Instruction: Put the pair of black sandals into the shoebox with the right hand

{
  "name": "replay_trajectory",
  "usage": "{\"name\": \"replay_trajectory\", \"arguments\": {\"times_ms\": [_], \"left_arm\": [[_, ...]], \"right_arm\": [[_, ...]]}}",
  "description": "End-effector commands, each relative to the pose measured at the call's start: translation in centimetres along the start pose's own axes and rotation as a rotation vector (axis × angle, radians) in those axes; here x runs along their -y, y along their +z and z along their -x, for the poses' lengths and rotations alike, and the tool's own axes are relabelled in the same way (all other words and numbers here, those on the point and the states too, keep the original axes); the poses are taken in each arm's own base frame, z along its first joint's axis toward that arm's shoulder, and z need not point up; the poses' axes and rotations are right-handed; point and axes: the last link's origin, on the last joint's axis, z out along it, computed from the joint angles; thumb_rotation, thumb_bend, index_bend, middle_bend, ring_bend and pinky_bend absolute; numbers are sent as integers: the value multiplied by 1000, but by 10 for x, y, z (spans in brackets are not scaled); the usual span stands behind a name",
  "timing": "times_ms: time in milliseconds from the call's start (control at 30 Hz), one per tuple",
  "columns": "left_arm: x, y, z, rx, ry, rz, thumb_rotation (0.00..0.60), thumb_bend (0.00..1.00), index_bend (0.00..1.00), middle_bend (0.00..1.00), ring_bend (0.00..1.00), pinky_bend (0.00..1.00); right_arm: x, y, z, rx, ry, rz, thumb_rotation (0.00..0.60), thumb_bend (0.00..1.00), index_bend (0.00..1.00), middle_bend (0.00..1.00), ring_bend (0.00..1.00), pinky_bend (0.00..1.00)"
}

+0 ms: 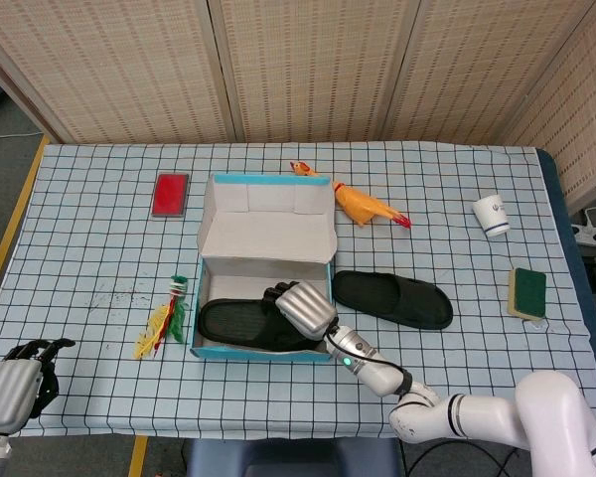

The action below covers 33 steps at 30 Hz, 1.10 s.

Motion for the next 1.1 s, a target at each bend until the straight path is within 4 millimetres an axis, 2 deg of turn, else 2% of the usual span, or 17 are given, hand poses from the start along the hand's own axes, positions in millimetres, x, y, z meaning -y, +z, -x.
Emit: {"name": "replay_trajectory", "arguments": {"times_ms": [33,67,167,267,400,533,667,733,967,1100], "left_arm": [[0,0,0,1,1,0,600,426,285,228,252,320],[0,0,0,1,1,0,600,427,285,228,252,320],[0,0,1,3,2,-2,600,426,285,228,252,320],[0,1,1,5,4,-1,600,426,285,228,252,320],[0,1,2,8,7,-1,600,425,285,228,252,320],[-1,0,2,8,6,-2,600,425,285,228,252,320],[0,0,1,5,3,-3,600,426,285,228,253,320],[0,0,1,6,2,-3,600,427,285,228,252,320],[-1,1,2,9,2,0,600,426,285,229,252,320],[-1,1,3,13,5,-1,600,425,285,229,252,320]], "right_arm": [[-3,-1,-1,5,5,8,600,116,375,364,238,486],[-5,-2,-2,11,5,11,600,116,353,346,216,475],[-7,-5,-7,30,8,11,600,116,204,217,88,374],[-5,-10,-16,26,36,5,600,116,108,144,20,311],[-4,-20,-32,8,93,-9,600,116,38,115,0,282],[-7,-31,-46,-2,123,-1,600,116,30,115,0,281],[-16,-52,-61,-50,100,55,600,115,66,116,0,282],[-28,-68,-66,-57,33,120,600,116,102,116,0,284],[-60,-109,-58,-31,-149,282,600,115,97,116,0,286],[-78,-122,-51,19,-166,331,600,115,80,116,0,286]]}}
